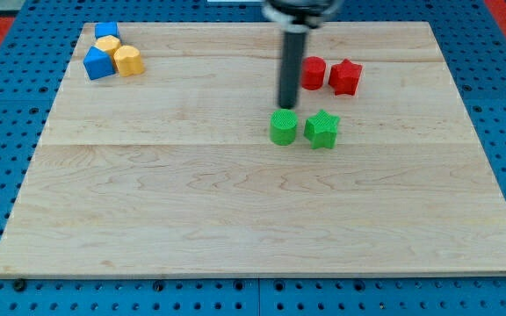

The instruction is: Push blue triangle a bit right and down

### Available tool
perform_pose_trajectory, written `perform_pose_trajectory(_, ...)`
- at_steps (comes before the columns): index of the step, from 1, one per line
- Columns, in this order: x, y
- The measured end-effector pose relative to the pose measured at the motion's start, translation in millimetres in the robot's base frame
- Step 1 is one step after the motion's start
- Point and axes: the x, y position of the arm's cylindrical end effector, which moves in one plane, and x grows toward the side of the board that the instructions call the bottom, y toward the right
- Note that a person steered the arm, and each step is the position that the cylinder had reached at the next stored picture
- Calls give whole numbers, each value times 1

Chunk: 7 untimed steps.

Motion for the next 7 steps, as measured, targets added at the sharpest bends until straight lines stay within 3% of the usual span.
perform_pose_trajectory(1, -37, -111)
perform_pose_trajectory(2, -8, -199)
perform_pose_trajectory(3, -6, -303)
perform_pose_trajectory(4, -28, -303)
perform_pose_trajectory(5, -90, -304)
perform_pose_trajectory(7, -92, -205)
